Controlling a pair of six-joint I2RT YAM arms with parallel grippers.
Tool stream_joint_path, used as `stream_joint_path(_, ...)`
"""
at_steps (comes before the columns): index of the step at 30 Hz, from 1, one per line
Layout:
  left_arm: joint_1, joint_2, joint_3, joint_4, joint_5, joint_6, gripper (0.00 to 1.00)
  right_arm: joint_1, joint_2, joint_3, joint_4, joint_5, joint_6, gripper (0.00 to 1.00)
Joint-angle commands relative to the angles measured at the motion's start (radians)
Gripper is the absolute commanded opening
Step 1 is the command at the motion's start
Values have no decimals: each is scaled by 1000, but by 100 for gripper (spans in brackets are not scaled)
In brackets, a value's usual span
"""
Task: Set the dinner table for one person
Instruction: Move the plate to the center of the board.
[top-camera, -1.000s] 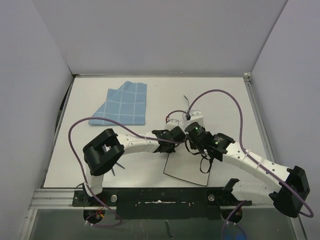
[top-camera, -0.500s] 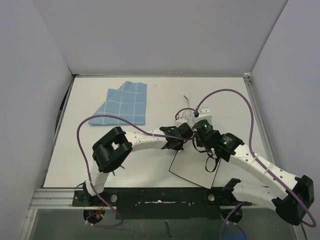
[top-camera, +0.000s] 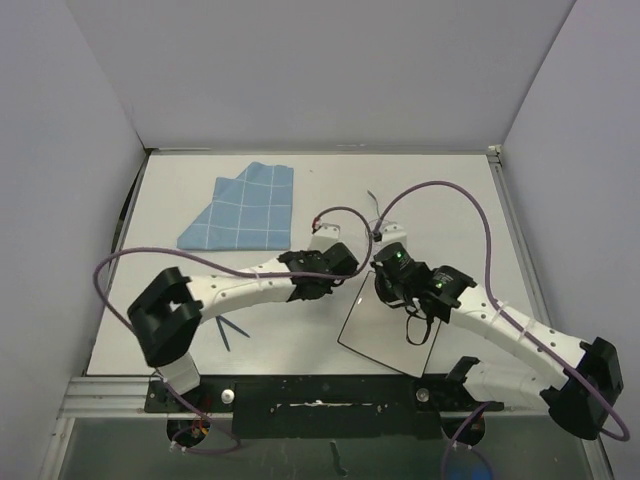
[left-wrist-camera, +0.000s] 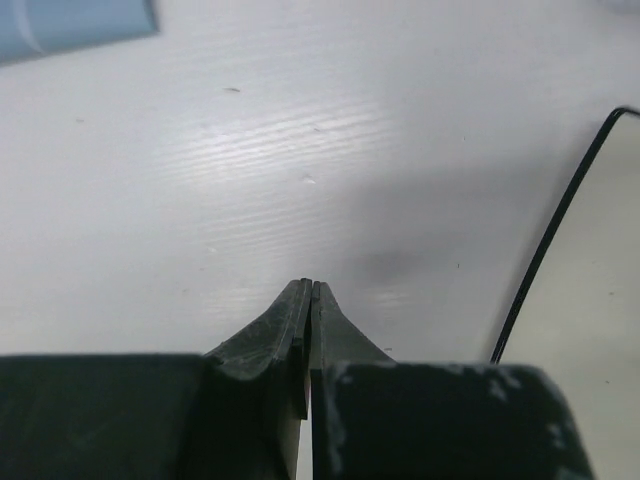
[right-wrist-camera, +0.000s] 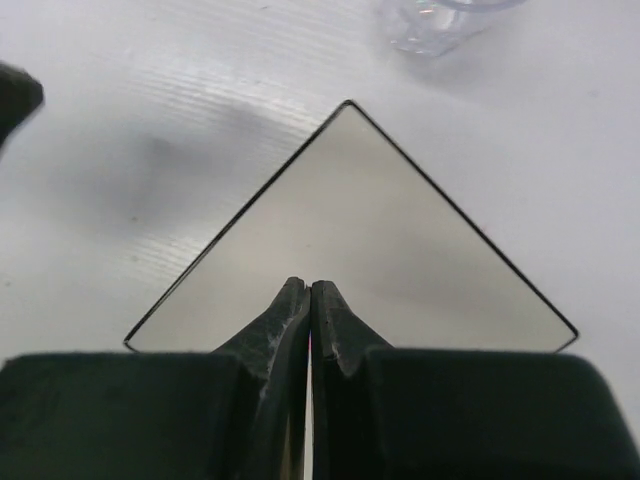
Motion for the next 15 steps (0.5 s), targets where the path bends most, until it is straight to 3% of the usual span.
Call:
stream_joint_path(1, 16, -265, -39, -113, -173, -66, 0, 109, 30, -10, 75, -52, 94, 0)
stream_joint_path(9, 58, -440, -142, -147, -181, -89, 0, 437, 261, 40, 77, 45, 254, 0)
stream_joint_path(15, 63, -496, -172, -172, -181, -110, 0, 521, 371, 46, 87, 65, 353, 0)
